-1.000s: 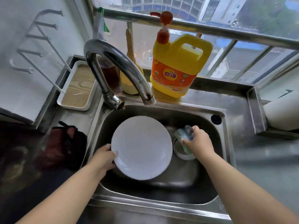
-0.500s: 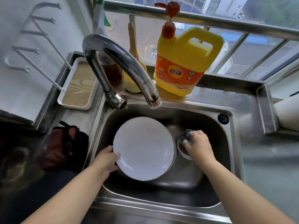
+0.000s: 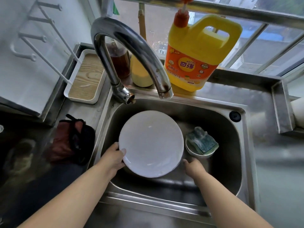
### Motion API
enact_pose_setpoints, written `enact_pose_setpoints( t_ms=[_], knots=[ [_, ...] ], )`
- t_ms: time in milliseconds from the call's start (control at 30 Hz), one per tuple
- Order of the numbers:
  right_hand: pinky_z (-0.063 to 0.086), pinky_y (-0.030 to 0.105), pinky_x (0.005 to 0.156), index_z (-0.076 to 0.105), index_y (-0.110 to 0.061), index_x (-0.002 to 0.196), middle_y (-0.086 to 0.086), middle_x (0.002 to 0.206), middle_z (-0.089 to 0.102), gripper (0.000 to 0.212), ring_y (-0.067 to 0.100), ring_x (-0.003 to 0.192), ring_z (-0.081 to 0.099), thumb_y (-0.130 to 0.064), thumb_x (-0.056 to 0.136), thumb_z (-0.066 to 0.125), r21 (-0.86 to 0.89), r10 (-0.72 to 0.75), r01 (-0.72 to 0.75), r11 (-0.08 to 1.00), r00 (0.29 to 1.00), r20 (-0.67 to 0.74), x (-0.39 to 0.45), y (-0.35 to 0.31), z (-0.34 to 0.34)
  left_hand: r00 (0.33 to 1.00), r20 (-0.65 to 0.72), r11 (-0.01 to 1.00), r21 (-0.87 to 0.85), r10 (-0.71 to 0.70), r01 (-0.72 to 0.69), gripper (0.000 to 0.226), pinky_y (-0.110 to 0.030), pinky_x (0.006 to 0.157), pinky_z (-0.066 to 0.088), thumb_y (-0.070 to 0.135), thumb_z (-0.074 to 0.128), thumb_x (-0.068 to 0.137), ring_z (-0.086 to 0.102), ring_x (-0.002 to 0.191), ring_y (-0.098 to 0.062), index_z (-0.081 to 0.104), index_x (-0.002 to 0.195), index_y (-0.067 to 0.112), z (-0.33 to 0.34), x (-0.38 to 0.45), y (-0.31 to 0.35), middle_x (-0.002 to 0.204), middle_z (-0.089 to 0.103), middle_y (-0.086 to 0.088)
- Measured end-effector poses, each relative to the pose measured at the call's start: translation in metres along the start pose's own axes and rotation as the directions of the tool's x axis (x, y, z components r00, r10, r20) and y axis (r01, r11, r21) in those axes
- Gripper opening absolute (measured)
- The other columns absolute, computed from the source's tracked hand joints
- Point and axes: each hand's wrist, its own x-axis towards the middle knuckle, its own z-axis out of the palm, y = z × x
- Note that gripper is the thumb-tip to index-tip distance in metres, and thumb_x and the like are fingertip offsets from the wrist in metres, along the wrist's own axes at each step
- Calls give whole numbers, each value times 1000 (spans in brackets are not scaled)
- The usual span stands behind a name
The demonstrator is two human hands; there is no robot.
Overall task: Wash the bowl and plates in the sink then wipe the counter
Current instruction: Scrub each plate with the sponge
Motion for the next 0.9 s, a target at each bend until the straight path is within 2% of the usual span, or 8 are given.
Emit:
enact_pose_setpoints(
  t_ms=[133, 233, 400, 467, 567, 667, 800, 900],
  knots=[
    [47, 38, 84, 60, -4, 119, 9, 96, 59, 47, 24, 87, 53, -35, 85, 55, 218, 55, -68, 974, 996, 64, 29, 5, 21, 997, -21, 996, 44, 72, -71, 28, -43, 94, 48, 2, 38, 100, 57, 106, -28, 49, 120, 16, 2, 0, 1, 113, 61, -10],
    [53, 36, 72, 62, -2, 109, 10, 92, 65, 39, 27, 78, 59, -28, 80, 63, 334, 117, -129, 934, 992, 56, 62, 23, 40, 982, -71, 977, 136, 172, -162, 23, -48, 97, 48, 4, 42, 98, 60, 104, -27, 57, 104, 20, 1, -4, 0, 108, 64, -7],
    [32, 16, 33, 60, -4, 102, 6, 70, 54, 14, 14, 50, 41, -8, 89, 59, 409, 88, -114, 905, 993, 81, 5, -12, 22, 959, -130, 960, 159, 251, -230, 22, -50, 95, 48, 6, 43, 97, 61, 100, -27, 54, 91, 23, -3, -21, -2, 101, 65, -8],
    [40, 17, 38, 62, -9, 107, 8, 80, 64, 18, 17, 58, 54, -11, 89, 60, 471, 36, -62, 880, 997, 64, -1, -14, 20, 953, -133, 955, 158, 271, -250, 22, -51, 95, 49, 7, 44, 97, 62, 100, -27, 55, 92, 25, -7, -26, -2, 102, 66, -7],
    [58, 38, 67, 60, -15, 112, 10, 99, 69, 25, 27, 87, 65, -20, 87, 60, 512, -29, 15, 859, 999, 20, -10, -19, 15, 949, -133, 953, 141, 287, -269, 24, -49, 97, 48, 6, 44, 97, 61, 101, -26, 56, 93, 26, -12, -33, 0, 104, 66, -8],
    [55, 45, 85, 55, -19, 115, 4, 105, 65, 28, 26, 97, 62, -20, 86, 55, 465, -93, 98, 880, 995, -35, -21, -22, 7, 949, -130, 954, 129, 286, -269, 22, -49, 97, 47, 5, 44, 97, 62, 102, -26, 57, 96, 23, -18, -38, 0, 104, 66, -8],
    [51, 41, 84, 55, -15, 106, 4, 97, 63, 19, 24, 94, 58, -14, 87, 53, 365, -155, 188, 912, 981, -118, -42, -21, -9, 943, -140, 950, 126, 301, -285, 24, -52, 99, 46, 4, 44, 97, 61, 104, -30, 57, 91, 23, -27, -42, -2, 104, 65, -10],
    [49, 32, 71, 54, -15, 104, 7, 96, 63, 14, 23, 88, 58, -12, 90, 52, 298, -207, 254, 920, 961, -181, -60, -20, -28, 945, -138, 953, 111, 296, -282, 23, -52, 98, 46, 4, 45, 97, 61, 104, -30, 57, 92, 23, -33, -44, -3, 106, 65, -11]
  ],
)
